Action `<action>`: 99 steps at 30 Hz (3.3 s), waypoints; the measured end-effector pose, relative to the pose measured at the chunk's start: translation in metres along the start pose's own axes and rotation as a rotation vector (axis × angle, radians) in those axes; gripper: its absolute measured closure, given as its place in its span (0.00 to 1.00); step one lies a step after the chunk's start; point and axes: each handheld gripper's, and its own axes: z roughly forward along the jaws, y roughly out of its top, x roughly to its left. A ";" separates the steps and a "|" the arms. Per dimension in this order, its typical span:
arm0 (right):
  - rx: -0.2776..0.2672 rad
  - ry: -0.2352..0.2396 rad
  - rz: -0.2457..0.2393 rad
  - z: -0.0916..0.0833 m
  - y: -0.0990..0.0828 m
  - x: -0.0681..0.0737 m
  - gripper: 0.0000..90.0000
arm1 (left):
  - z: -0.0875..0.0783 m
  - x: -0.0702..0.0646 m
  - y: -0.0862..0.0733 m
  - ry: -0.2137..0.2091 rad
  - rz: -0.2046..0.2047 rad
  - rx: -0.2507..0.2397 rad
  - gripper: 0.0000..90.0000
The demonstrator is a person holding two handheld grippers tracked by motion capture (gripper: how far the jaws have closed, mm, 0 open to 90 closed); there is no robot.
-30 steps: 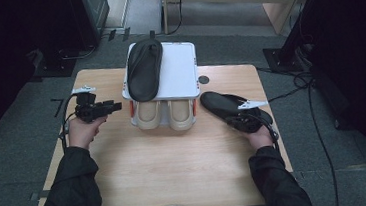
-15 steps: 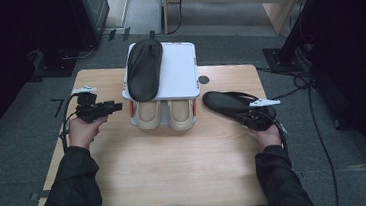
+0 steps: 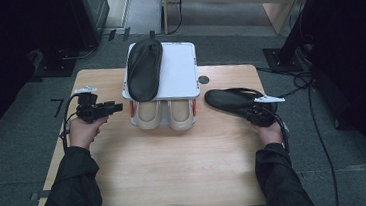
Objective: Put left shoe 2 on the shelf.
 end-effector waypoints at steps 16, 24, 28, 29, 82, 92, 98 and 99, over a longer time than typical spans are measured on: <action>-0.082 0.037 -0.024 0.016 0.040 0.037 0.92 | -0.011 0.002 -0.007 0.006 -0.012 -0.010 0.58; -0.067 0.012 0.004 0.046 0.053 0.044 0.91 | -0.017 0.003 -0.013 0.012 -0.019 -0.014 0.58; -0.023 -0.002 -0.005 0.056 0.051 0.046 0.91 | -0.019 0.004 -0.015 0.016 -0.019 -0.017 0.58; -0.012 -0.004 -0.001 0.057 0.050 0.046 0.91 | -0.019 0.003 -0.016 0.015 -0.019 -0.020 0.58; -0.008 0.059 -0.032 -0.002 0.015 0.032 0.82 | -0.001 0.009 -0.004 0.013 -0.008 -0.016 0.58; -0.085 0.030 0.021 -0.013 0.022 0.015 0.74 | -0.001 0.009 -0.004 0.011 -0.004 -0.008 0.58; -0.069 0.030 0.031 -0.004 0.023 0.007 0.70 | -0.003 0.010 -0.007 0.014 -0.009 -0.001 0.58; -0.064 0.028 0.030 -0.002 0.023 0.007 0.70 | -0.004 0.010 -0.008 0.017 -0.008 -0.003 0.58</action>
